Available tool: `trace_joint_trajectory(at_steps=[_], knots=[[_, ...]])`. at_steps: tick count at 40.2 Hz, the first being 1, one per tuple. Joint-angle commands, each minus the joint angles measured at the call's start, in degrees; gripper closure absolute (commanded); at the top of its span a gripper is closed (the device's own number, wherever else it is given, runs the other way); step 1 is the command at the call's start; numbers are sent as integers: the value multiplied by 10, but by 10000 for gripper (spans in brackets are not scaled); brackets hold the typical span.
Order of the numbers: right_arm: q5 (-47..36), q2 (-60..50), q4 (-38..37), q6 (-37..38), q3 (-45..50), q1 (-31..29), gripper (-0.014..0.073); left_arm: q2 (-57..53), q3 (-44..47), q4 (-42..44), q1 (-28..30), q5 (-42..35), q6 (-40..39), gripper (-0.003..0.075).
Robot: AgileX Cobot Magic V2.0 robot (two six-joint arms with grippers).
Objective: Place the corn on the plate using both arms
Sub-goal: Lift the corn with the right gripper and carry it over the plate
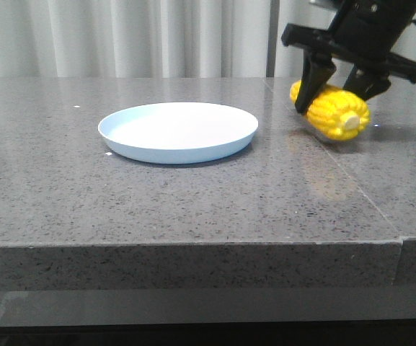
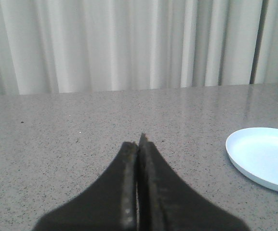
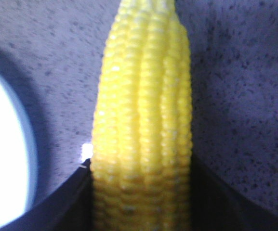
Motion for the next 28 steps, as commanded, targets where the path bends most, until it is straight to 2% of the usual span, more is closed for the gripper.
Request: trace_joint_trajectory(at_steps=[1, 12, 21, 28], knots=[[-20, -61, 12, -7, -20, 6, 407, 7, -14, 0, 1, -44, -1, 741], [-24, -86, 12, 40, -34, 72, 407, 7, -14, 0, 1, -44, -1, 741], [-72, -71, 12, 80, -37, 148, 408, 7, -14, 0, 1, -44, -1, 741], [-116, -43, 12, 108, -37, 180, 408, 7, -14, 0, 1, -44, -1, 741]])
